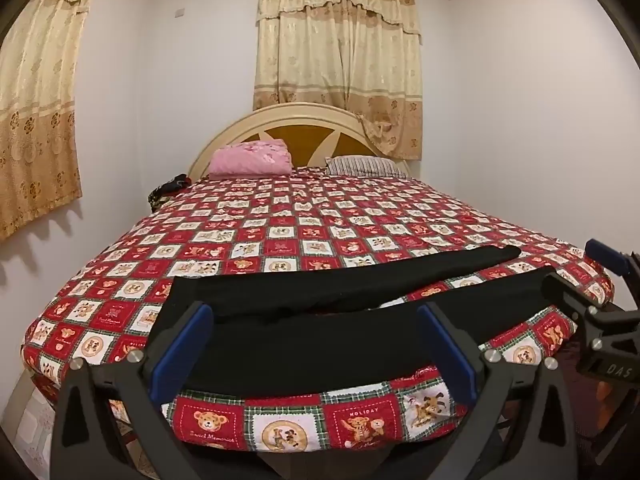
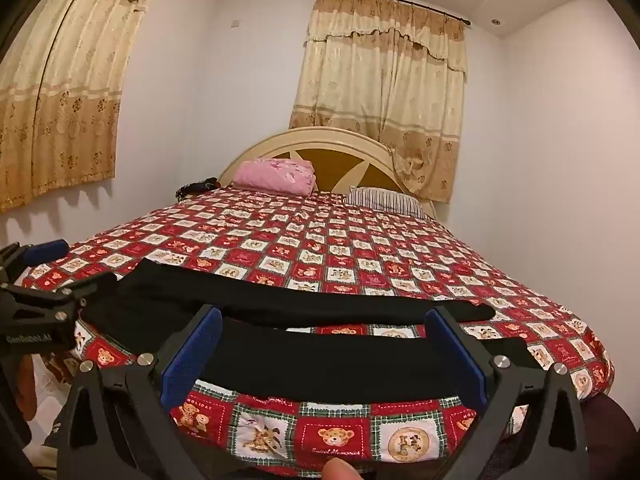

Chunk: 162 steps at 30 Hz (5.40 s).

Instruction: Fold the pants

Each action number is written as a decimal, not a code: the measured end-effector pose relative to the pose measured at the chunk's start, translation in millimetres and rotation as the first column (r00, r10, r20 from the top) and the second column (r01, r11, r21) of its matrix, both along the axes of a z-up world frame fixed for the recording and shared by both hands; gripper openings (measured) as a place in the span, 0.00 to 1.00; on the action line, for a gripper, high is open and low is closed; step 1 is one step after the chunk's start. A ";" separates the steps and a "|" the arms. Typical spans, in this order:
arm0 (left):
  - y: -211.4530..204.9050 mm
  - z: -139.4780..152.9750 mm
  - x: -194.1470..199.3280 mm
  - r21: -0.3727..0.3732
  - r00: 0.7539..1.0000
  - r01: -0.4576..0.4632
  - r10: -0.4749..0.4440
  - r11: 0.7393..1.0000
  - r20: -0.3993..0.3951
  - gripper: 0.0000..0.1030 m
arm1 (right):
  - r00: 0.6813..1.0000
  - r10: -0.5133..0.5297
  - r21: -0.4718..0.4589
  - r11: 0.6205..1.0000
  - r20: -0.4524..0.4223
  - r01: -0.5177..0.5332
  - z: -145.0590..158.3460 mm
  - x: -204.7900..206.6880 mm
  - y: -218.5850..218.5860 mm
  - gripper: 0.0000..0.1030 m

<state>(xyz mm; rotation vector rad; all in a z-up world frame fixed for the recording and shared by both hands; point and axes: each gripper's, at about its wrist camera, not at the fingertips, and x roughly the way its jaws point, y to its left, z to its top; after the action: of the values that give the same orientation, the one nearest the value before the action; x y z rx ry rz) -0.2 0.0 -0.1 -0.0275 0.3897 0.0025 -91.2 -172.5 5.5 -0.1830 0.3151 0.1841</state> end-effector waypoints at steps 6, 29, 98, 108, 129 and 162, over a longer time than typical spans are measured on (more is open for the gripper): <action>2.3 -1.4 3.7 0.003 1.000 0.001 -0.001 1.000 -0.027 1.00 | 1.000 -0.001 0.001 1.000 -0.008 0.001 0.2 5.7 2.8 0.99; 3.7 -0.4 1.4 0.018 1.000 -0.019 0.019 1.000 -0.012 1.00 | 0.999 -0.021 -0.010 1.000 -0.041 0.021 -15.4 16.1 -4.6 0.99; 5.5 -17.1 17.2 0.040 0.997 -0.042 0.045 0.998 -0.059 1.00 | 0.995 -0.025 -0.018 1.000 -0.093 0.024 -28.3 28.2 -6.0 0.99; 17.1 -28.4 59.9 0.072 0.994 -0.050 0.057 0.996 -0.090 1.00 | 0.988 -0.043 -0.026 0.999 -0.147 0.039 -43.7 54.4 -6.5 0.99; 191.4 -84.3 206.5 0.191 0.917 -0.218 0.268 0.957 -0.296 1.00 | 0.947 -0.048 -0.074 0.997 -0.318 0.026 -89.2 183.8 -17.0 0.99; 260.1 -154.0 308.9 -0.122 0.872 -0.106 0.034 0.987 -0.489 0.19 | 0.864 -0.118 0.019 0.989 -0.490 0.146 -96.5 290.4 -126.6 0.64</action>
<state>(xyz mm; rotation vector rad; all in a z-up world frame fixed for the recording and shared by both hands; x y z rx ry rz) 308.7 260.1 -154.1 -0.1885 0.8960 0.0541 199.2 -299.1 -91.0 -0.0548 0.8262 0.0995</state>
